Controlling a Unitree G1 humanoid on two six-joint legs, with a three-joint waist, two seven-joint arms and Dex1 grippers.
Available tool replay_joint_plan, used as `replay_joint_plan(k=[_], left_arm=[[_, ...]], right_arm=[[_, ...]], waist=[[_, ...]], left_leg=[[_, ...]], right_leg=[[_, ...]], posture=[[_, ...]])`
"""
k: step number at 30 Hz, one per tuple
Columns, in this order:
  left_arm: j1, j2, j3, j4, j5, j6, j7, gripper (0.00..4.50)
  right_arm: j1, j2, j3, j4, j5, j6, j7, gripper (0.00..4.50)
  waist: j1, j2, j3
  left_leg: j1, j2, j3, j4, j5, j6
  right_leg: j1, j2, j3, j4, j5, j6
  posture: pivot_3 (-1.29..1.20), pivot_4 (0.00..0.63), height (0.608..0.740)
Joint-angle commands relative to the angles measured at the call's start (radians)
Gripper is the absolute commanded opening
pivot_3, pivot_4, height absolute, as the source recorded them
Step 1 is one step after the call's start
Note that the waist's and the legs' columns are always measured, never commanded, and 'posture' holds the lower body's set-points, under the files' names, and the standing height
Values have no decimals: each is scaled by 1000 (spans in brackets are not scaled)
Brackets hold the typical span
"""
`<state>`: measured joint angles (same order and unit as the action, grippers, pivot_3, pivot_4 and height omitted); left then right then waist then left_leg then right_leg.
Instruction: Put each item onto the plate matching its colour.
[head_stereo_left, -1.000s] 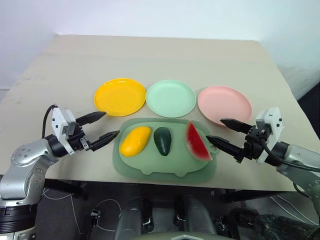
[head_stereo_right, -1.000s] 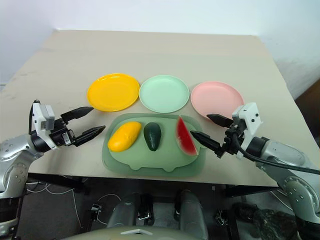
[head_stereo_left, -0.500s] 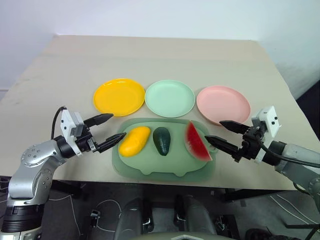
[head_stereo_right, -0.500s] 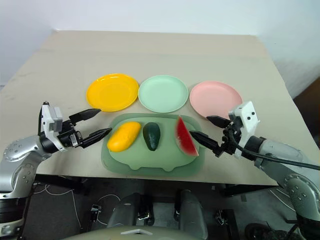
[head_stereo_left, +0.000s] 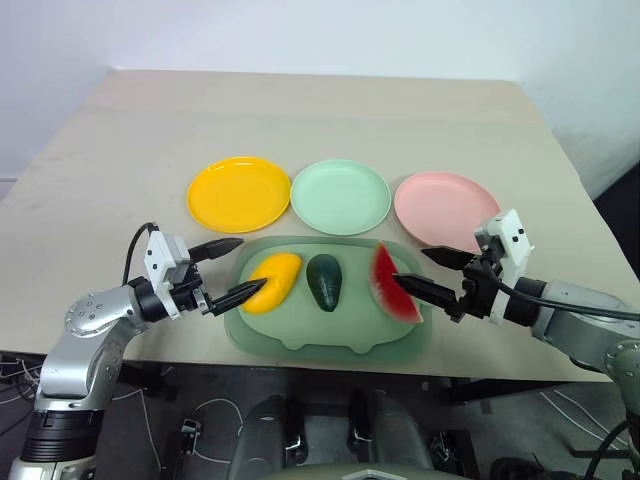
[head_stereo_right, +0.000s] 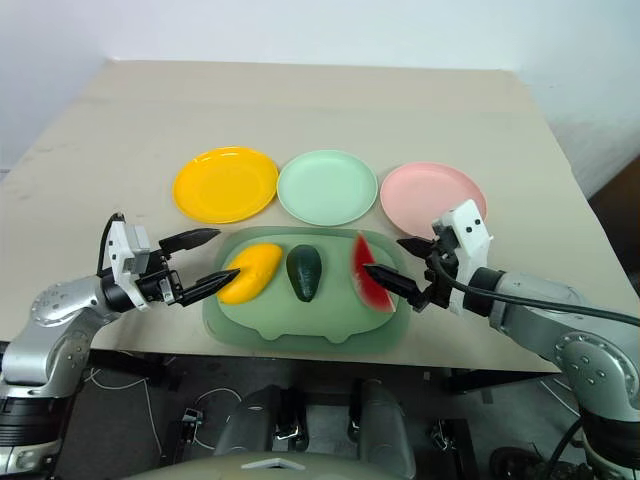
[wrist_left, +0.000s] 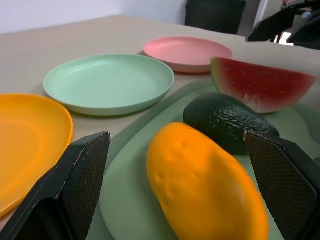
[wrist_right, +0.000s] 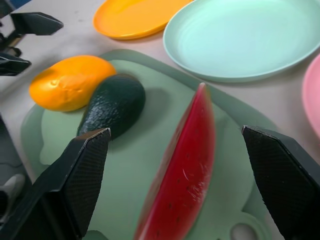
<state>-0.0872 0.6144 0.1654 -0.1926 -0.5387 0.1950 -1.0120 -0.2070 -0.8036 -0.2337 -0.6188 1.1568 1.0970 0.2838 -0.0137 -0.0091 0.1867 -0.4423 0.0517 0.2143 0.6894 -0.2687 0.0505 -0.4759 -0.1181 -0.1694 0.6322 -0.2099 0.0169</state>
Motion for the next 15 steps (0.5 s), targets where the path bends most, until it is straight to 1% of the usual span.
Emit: replay_joint_plan(k=[1,6,11,15], left_arm=[[-7,-16,-13,5,18,-46,-6,4500],[-1,-37,-20,28,33,-81,-9,4500],[8,-44,-21,39,36,-106,-13,4500],[10,-41,-14,38,35,-113,-11,4500]], right_arm=[[-85,-4,41,40,78,104,-88,4471],[-184,11,97,109,91,185,-142,4471],[-274,34,155,167,66,258,-174,4471],[-324,40,202,199,15,310,-180,4471]], waist=[[-1,0,0],[1,0,0],[0,0,0],[1,0,0]], left_leg=[[0,0,0,0,0,0],[0,0,0,0,0,0],[0,0,0,0,0,0],[0,0,0,0,0,0]], right_leg=[[0,0,0,0,0,0],[0,0,0,0,0,0],[-1,0,0,0,1,2],[-1,0,0,0,2,2]], posture=[[0,150,696],[0,150,696],[0,150,696],[0,150,696]])
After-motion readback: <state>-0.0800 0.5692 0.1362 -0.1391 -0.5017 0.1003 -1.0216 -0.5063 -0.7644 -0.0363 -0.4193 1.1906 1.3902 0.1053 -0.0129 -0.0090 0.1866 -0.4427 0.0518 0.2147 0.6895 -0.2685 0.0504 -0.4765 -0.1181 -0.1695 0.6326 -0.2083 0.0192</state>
